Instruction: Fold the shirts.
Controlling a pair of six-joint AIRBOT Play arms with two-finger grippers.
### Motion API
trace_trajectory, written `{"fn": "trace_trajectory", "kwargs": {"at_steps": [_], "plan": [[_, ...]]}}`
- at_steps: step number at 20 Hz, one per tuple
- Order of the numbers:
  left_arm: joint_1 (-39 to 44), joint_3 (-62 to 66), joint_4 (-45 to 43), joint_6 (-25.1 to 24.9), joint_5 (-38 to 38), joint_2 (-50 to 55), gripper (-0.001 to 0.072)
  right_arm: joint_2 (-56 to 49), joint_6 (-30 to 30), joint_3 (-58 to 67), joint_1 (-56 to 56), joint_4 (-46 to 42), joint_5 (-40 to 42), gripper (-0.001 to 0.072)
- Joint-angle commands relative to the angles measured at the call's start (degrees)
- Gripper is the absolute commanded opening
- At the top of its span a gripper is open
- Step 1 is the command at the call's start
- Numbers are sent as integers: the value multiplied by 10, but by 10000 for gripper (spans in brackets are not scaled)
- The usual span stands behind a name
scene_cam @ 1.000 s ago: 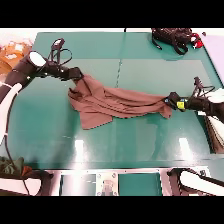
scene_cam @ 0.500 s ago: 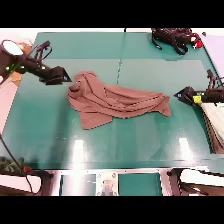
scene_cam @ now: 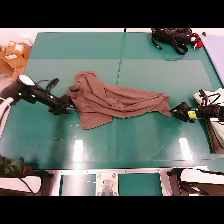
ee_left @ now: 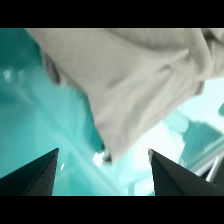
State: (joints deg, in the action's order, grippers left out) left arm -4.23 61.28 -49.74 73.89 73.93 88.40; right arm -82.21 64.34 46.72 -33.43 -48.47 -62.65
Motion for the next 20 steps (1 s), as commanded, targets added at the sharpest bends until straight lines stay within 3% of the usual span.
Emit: {"fn": "trace_trajectory", "kwargs": {"at_steps": [1, 4, 5, 6, 7, 8, 13, 20], "plan": [[49, -69, 40, -25, -135, 0, 629, -22, -1, -10, 19, 0, 25, 435], [111, -73, 39, -24, -162, 18, 628, -38, -1, -10, 51, 9, 29, 425], [123, -73, 40, -24, -153, 25, 627, -38, -1, -10, 61, 10, 29, 385], [127, -73, 41, -24, -142, 28, 577, -38, -1, -7, 68, 11, 27, 286], [127, -71, 41, -26, -124, 27, 265, -38, -1, -3, 70, 12, 23, 122], [127, -63, 34, -39, -98, 27, 25, -37, -1, 3, 70, 22, 11, 21], [127, 56, -38, -9, 5, -10, 26, 13, -1, 58, 70, 88, -66, 19], [127, 357, -152, 23, -8, -230, 26, 274, 66, 213, 69, 161, -75, 19]]}}
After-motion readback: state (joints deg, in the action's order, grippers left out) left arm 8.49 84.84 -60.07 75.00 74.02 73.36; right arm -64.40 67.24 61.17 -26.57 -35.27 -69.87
